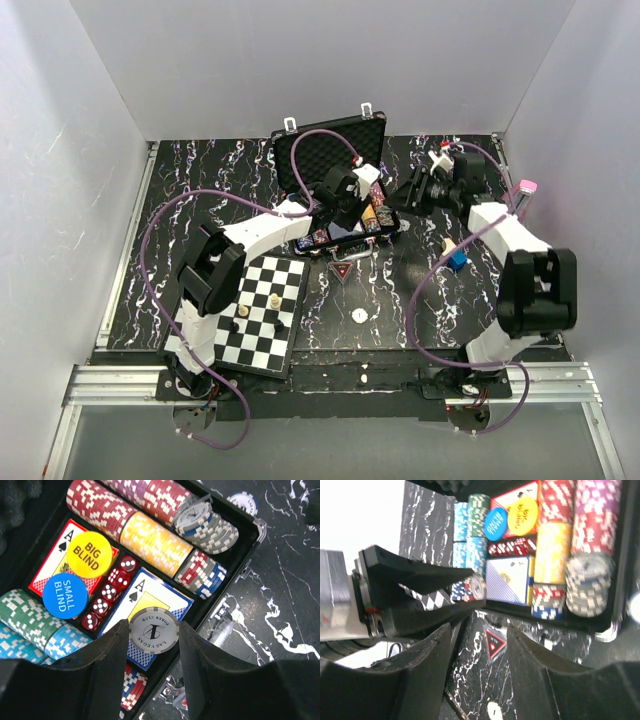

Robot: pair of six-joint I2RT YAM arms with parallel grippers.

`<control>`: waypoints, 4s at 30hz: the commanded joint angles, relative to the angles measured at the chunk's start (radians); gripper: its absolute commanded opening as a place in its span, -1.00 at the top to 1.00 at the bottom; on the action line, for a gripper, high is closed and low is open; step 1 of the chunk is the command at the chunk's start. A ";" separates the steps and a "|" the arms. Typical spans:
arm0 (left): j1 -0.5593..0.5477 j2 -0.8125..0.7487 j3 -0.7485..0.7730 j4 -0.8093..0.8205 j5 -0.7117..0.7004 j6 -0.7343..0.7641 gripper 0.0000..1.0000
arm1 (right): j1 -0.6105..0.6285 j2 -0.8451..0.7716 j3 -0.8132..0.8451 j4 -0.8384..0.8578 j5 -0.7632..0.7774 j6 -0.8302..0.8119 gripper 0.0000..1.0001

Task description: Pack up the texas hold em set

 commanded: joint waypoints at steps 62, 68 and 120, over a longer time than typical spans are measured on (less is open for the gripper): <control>0.032 -0.174 -0.151 0.221 0.168 -0.018 0.29 | 0.139 0.482 0.470 -0.313 -0.374 -0.262 0.97; 0.034 -0.201 -0.147 0.184 0.165 -0.007 -0.96 | 0.124 0.338 0.338 -0.180 -0.163 -0.234 0.97; 0.143 -0.588 -0.305 -0.122 0.022 -0.088 -0.96 | 0.240 0.284 0.282 -0.388 0.936 0.600 0.97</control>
